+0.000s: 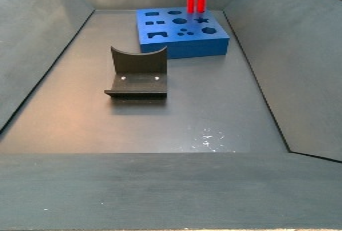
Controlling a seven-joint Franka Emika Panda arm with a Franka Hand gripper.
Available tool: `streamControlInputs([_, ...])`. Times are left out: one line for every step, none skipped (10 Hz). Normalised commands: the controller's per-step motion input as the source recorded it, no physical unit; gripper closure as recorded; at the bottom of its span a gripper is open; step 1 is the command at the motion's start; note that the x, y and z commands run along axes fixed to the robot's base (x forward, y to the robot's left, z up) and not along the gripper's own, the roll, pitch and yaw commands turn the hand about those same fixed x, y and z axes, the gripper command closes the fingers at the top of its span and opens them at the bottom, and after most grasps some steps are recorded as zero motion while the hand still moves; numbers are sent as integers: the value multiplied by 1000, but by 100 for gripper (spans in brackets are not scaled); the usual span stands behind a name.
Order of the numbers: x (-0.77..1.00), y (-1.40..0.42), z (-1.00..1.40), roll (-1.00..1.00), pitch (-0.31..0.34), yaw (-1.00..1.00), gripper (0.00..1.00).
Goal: Pick up the square-circle object. Move up. Move to above the board. Insert the square-circle object.
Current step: Insert the square-circle object.
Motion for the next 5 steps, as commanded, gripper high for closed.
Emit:
streamControlInputs([0, 0, 0, 0, 23, -191, 100])
streamControlInputs([0, 0, 0, 0, 4, -14, 100])
streamControlInputs([0, 0, -20, 0, 0, -9, 100])
streamControlInputs([46, 0, -43, 4, 0, -249, 100])
streamControlInputs([0, 0, -31, 0, 0, -223, 100])
